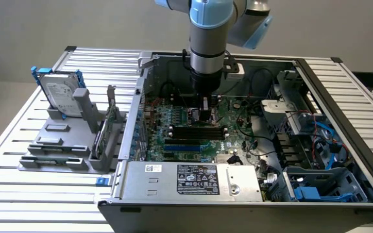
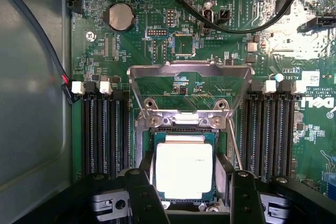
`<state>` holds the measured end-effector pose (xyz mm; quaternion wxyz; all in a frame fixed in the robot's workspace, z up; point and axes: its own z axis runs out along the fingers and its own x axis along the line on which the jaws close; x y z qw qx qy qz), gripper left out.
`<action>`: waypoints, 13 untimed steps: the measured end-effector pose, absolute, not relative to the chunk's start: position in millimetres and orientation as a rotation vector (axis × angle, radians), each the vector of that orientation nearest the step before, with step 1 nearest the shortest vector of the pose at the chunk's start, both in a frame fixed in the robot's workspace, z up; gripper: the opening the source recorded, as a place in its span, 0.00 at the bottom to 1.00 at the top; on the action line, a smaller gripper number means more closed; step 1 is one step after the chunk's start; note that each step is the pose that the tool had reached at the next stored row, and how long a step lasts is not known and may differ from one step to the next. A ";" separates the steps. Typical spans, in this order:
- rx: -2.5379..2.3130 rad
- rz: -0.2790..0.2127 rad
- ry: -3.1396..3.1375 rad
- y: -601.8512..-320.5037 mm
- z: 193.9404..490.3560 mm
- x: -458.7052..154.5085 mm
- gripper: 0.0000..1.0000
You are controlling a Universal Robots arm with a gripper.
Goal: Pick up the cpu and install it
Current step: 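Place the cpu into insertion slot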
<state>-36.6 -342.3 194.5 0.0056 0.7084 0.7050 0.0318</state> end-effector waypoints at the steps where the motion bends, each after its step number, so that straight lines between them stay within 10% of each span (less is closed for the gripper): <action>1: 2.218 0.099 2.207 -342.2 194.4 -36.6 0.55; 13: 2.220 0.097 2.209 -341.9 193.5 -36.5 0.56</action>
